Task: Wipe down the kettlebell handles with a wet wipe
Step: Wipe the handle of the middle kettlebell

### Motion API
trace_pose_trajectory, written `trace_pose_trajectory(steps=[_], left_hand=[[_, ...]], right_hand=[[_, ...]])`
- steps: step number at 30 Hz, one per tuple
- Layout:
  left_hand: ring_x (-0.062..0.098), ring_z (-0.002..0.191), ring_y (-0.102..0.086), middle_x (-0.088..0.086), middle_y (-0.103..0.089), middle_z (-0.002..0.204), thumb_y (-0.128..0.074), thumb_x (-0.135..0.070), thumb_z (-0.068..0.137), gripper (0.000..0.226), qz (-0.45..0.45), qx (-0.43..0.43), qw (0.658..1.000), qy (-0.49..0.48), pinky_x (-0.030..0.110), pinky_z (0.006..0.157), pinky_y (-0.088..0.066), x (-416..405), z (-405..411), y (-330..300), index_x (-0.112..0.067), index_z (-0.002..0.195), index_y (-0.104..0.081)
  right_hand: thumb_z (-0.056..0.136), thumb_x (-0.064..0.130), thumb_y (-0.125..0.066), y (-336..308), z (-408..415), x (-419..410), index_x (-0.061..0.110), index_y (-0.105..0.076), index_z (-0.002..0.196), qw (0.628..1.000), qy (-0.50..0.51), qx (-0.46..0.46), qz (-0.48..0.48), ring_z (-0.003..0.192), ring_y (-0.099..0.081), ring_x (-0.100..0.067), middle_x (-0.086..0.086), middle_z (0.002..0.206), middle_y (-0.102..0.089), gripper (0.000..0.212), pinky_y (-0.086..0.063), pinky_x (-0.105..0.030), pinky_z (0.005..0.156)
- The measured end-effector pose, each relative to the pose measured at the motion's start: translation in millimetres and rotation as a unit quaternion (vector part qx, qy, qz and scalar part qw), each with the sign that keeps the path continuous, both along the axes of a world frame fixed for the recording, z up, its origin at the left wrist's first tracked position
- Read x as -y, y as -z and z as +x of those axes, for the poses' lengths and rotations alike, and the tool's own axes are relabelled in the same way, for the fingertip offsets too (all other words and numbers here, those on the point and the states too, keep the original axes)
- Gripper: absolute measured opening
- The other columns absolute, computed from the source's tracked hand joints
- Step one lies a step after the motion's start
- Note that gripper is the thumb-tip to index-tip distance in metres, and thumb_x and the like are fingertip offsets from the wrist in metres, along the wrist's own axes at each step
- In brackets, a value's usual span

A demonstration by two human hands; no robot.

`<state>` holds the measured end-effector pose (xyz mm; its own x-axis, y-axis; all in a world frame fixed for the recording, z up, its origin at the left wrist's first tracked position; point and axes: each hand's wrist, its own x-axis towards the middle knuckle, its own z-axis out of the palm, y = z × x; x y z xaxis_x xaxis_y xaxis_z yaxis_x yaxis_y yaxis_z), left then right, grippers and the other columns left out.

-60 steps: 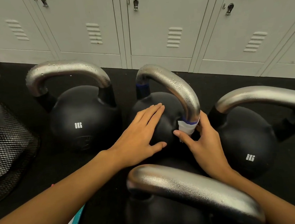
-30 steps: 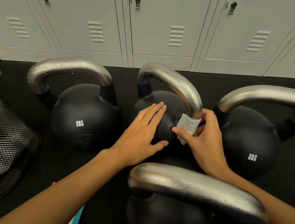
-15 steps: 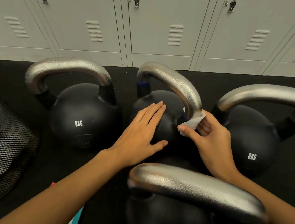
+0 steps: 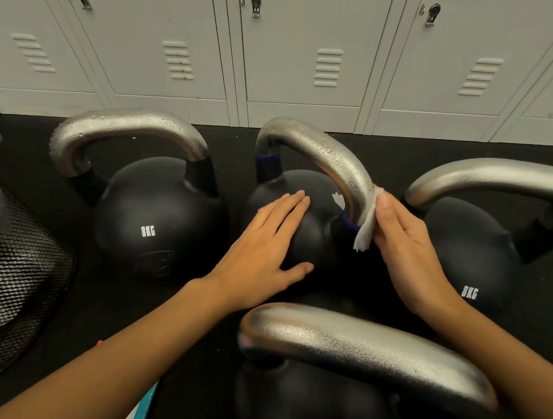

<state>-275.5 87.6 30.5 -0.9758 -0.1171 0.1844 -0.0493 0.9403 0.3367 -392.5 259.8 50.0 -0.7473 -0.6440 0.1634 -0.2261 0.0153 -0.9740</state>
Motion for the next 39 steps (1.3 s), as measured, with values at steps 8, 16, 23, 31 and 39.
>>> trace_pose_trajectory(steps=[8,16,23,31,39], left_hand=[[0.009,0.147,0.001,-0.003,-0.007,0.162,-0.061,-0.048,0.088,0.091,-0.005,0.004,1.0,0.002,0.018,0.116,0.002,1,0,1,-0.016,0.155,-0.007],[0.018,0.149,-0.005,0.005,-0.004,0.163,-0.041,-0.06,0.092,0.088,-0.148,0.025,0.989,0.007,0.039,0.121,-0.007,4,2,-1,-0.013,0.154,-0.001],[0.02,0.147,0.017,0.005,0.015,0.161,-0.039,-0.064,0.092,0.093,-0.156,0.099,0.981,0.06,0.04,0.121,0.005,18,-7,-14,-0.017,0.148,0.019],[0.009,0.147,0.012,-0.005,0.0,0.163,-0.047,-0.063,0.091,0.087,-0.03,0.047,0.996,0.068,0.029,0.117,0.013,19,-27,-9,-0.024,0.155,-0.004],[0.008,0.149,0.006,-0.007,-0.009,0.162,-0.05,-0.063,0.089,0.083,-0.023,-0.007,0.999,0.039,0.031,0.12,0.009,15,-24,0,-0.026,0.154,-0.013]], right_hand=[[0.099,0.06,-0.03,-17,-13,27,0.022,-0.071,0.109,0.997,0.007,0.07,0.04,0.109,-0.065,-0.018,-0.005,0.108,-0.072,0.057,-0.043,-0.04,0.108],[0.097,0.066,-0.013,-50,-30,38,0.01,-0.067,0.102,0.984,-0.044,0.147,0.087,0.092,-0.069,-0.029,-0.019,0.086,-0.071,0.078,-0.05,-0.038,0.096],[0.103,0.047,-0.031,-66,-48,34,0.001,-0.059,0.127,0.938,-0.13,0.301,0.109,0.094,-0.07,-0.022,-0.019,0.117,-0.069,0.058,-0.06,-0.029,0.074],[0.103,0.028,-0.036,-71,-47,29,0.009,-0.07,0.1,0.926,-0.172,0.3,0.154,0.083,-0.071,-0.016,-0.011,0.095,-0.074,0.039,-0.059,-0.026,0.071],[0.105,0.034,-0.034,-56,-32,28,0.005,-0.064,0.121,0.938,-0.076,0.336,0.036,0.103,-0.069,-0.019,-0.013,0.115,-0.072,0.045,-0.054,-0.03,0.086]])
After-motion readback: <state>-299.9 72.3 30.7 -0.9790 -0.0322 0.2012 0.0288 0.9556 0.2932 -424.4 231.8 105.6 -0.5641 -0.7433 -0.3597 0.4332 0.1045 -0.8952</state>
